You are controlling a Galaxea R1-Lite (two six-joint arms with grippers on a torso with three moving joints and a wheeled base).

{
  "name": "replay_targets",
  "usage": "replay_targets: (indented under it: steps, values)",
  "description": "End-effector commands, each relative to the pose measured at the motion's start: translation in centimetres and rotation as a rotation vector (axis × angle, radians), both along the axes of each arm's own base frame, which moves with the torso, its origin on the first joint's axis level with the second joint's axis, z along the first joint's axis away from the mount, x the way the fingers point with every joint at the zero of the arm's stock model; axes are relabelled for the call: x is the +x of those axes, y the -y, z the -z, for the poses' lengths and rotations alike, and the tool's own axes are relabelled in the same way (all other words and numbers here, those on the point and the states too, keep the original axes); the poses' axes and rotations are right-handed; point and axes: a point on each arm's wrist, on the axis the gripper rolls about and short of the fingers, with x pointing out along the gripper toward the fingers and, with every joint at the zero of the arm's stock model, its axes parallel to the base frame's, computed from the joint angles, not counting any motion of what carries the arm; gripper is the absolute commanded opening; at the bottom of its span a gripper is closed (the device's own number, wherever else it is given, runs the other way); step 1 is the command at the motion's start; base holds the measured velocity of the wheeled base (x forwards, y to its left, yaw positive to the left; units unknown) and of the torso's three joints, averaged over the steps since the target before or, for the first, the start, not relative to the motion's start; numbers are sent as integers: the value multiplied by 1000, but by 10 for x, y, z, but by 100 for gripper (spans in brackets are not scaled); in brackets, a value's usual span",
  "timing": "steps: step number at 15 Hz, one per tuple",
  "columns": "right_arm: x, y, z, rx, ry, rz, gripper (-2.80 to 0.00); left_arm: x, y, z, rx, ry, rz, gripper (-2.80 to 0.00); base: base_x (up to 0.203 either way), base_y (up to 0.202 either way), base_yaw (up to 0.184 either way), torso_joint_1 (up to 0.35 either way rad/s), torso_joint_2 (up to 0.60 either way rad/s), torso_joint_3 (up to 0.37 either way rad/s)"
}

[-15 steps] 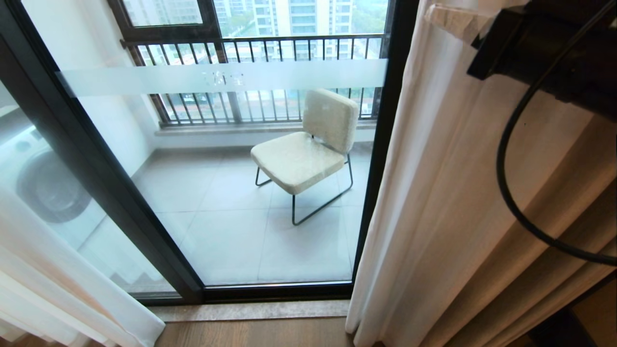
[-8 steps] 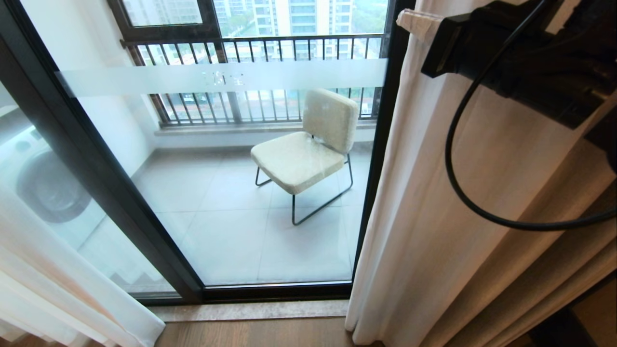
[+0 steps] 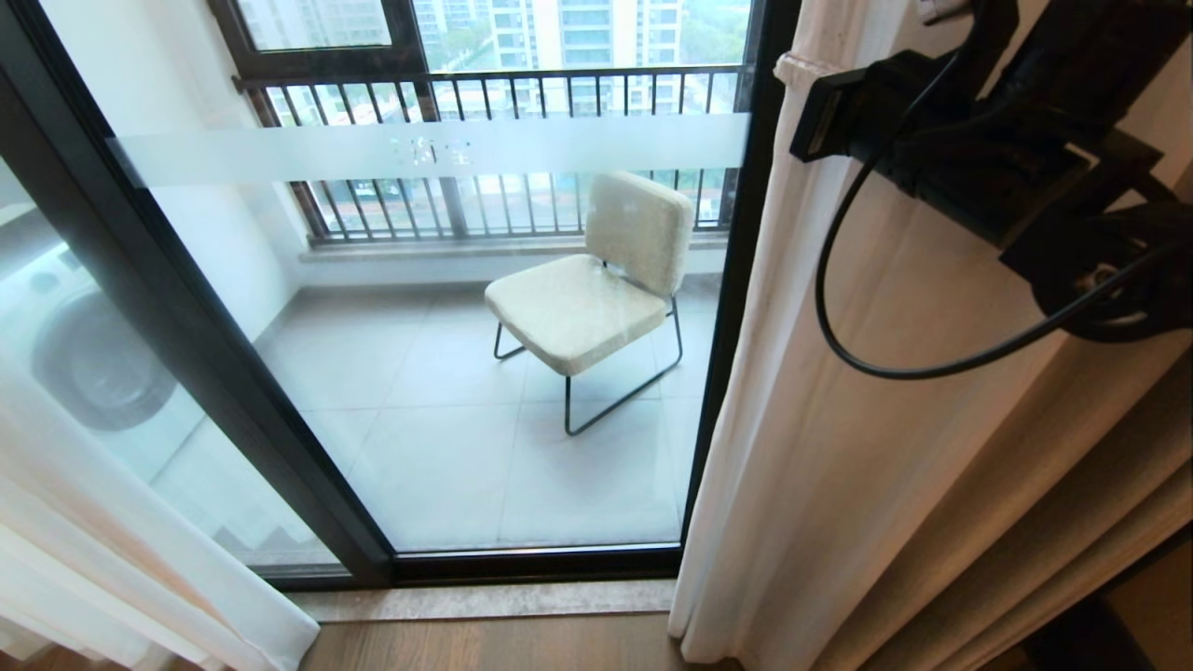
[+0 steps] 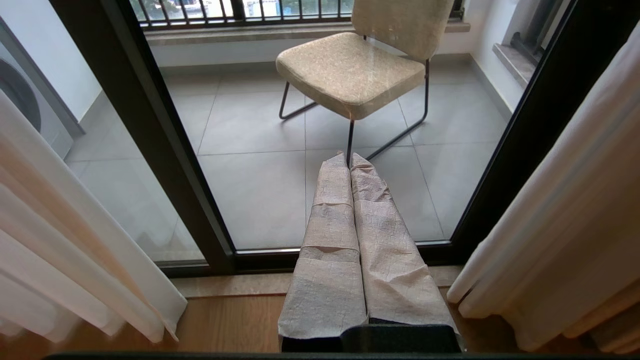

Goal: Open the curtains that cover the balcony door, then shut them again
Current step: Pull the inner curtains open on both sides

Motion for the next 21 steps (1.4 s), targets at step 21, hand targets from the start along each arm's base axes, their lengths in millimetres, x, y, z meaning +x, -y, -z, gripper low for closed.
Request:
replay_targets:
  steps: [21]
  values:
    - [-18,112,-11,-93,-19,336,-280,0,0,0,0,1,0,-280,0,0,0,0,0,0]
